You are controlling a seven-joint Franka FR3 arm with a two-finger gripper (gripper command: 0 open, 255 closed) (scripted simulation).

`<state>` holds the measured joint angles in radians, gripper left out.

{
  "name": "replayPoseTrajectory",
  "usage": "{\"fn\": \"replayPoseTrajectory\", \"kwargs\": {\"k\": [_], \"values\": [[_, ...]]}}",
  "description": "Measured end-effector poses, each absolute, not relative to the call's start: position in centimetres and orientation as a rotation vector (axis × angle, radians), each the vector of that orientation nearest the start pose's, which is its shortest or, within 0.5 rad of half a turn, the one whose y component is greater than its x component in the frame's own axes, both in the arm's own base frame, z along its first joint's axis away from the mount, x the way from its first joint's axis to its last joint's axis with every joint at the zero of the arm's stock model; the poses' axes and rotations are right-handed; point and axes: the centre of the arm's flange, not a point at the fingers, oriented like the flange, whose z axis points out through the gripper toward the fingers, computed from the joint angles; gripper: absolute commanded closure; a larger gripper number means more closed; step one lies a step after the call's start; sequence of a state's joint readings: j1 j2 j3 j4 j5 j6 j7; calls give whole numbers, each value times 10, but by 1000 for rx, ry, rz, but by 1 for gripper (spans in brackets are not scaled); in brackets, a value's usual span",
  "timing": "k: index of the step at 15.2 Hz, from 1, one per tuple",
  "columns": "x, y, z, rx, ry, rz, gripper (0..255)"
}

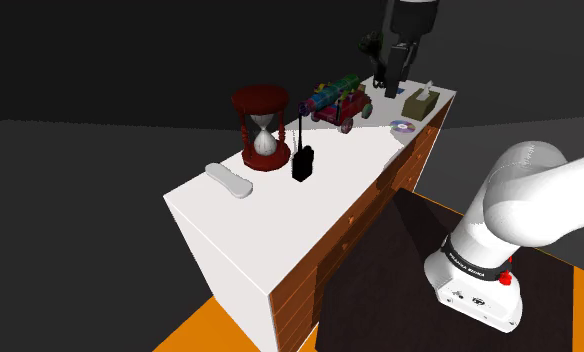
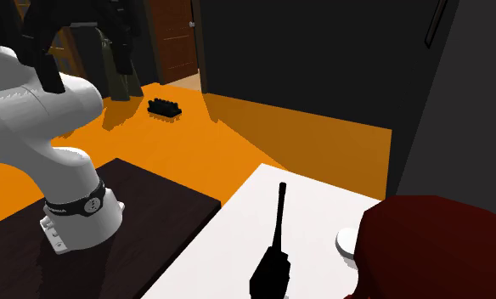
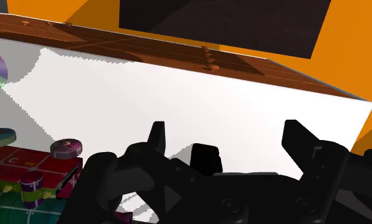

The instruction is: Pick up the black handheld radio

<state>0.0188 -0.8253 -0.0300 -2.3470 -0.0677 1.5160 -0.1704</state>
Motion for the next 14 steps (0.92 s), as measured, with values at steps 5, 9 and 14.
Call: {"fn": "replayPoseTrajectory", "kwargs": {"k": [5,9,14], "values": [[312,-28,573,-3146,-466,3,0],[345,-39,535,-3087,-734,-18,0],[393,-46,490,-2979,-1064,-45,0]]}}
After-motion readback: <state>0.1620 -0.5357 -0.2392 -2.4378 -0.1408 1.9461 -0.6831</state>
